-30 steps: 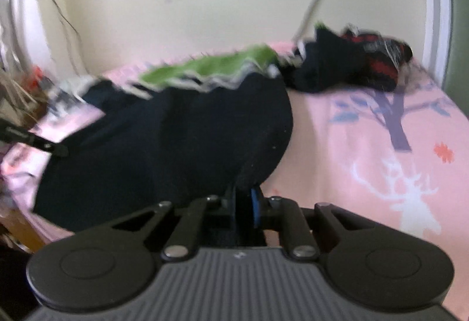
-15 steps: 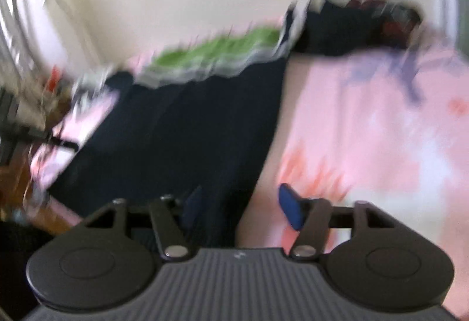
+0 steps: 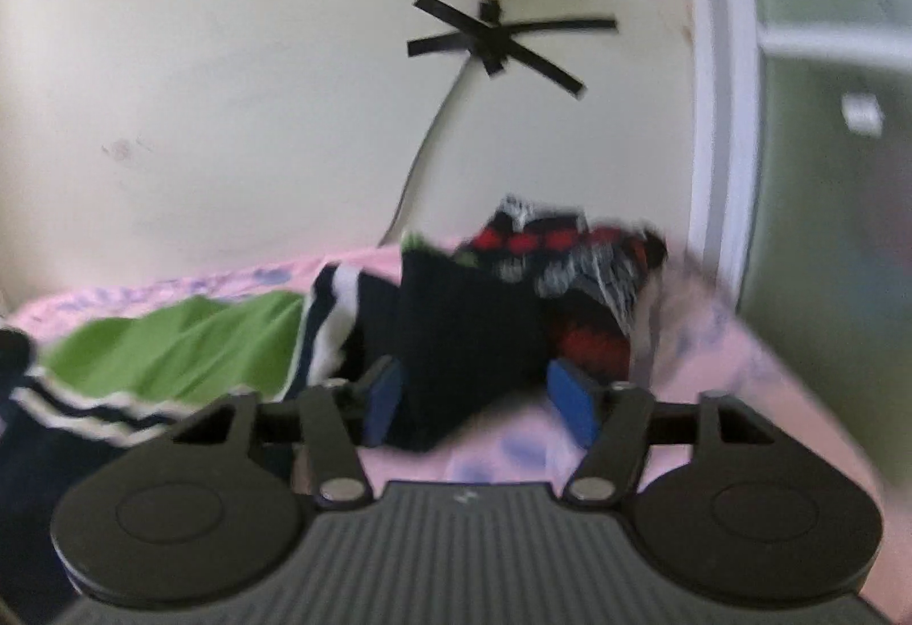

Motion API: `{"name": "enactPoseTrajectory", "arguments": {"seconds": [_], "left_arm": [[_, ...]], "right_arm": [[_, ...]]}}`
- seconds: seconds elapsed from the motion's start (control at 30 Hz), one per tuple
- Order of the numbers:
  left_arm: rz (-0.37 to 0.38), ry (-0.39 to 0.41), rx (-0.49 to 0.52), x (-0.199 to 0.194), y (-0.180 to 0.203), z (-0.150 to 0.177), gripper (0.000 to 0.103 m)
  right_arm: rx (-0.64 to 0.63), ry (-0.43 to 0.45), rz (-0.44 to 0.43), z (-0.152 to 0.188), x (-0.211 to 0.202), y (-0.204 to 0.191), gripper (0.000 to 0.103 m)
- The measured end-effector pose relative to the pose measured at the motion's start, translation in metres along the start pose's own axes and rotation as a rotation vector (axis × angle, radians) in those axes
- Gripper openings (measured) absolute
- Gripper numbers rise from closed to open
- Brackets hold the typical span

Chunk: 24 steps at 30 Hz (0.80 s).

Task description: Fold small clothes

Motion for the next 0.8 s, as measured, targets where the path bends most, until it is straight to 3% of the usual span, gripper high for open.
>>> {"name": "enactPoseTrajectory", "arguments": {"seconds": [0.07,0.17,0.23,0.3,0.37,0.4,0.43,0.6,0.73,0.8], "left_arm": [[-0.024,-0.005,0.034,0.035,0.004,0.01,0.055],[-0.05,-0.05,0.049,0.071,0.002,0.032,0.055],[-0.041,-0.035,0.075,0.071,0.002,0.037,0.056],[0.0,0.007,0.074,0.061,0.003,0.038,0.066],[-0.001,-0.019,0.076,0.062,0.003,0.041,0.066],[0.001,-0.022,0.067,0.062,0.002,0.041,0.066],[0.003,-0.024,0.061,0.062,0.002,0.04,0.066],[-0.013,-0.044,0.072,0.069,0.006,0.04,0.066],[-0.027,-0.046,0.093,0.069,0.008,0.04,0.066],[-0.025,-0.046,0.089,0.069,0.007,0.04,0.066]], "right_arm": [[-0.052,0.005,0.002,-0.007,0.024,-0.012,0.081],[-0.176,-0.008,0.041,-0.006,0.064,-0.035,0.083],[-0.242,-0.039,0.059,-0.001,0.089,-0.043,0.08],[-0.293,-0.085,0.091,0.007,0.112,-0.044,0.056],[-0.339,-0.09,0.13,0.009,0.117,-0.041,0.018],[-0.321,-0.068,0.12,0.002,0.11,-0.036,0.005],[-0.282,-0.05,0.112,-0.006,0.102,-0.031,0.0],[0.0,0.174,0.21,-0.075,0.023,0.033,0.0],[0.116,0.201,0.338,-0.095,0.0,0.079,0.0],[0.159,0.174,0.339,-0.095,0.002,0.085,0.0]]}}
Point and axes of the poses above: each gripper's, at about its wrist camera, not at the fingertips, and x roughly the way its jaws point, y to its right, z to its underside, the point moved 3 cm from there along x, roughly the way its jaws point, and after that the axes turned 9 degrees about y, right-handed, at the moved point
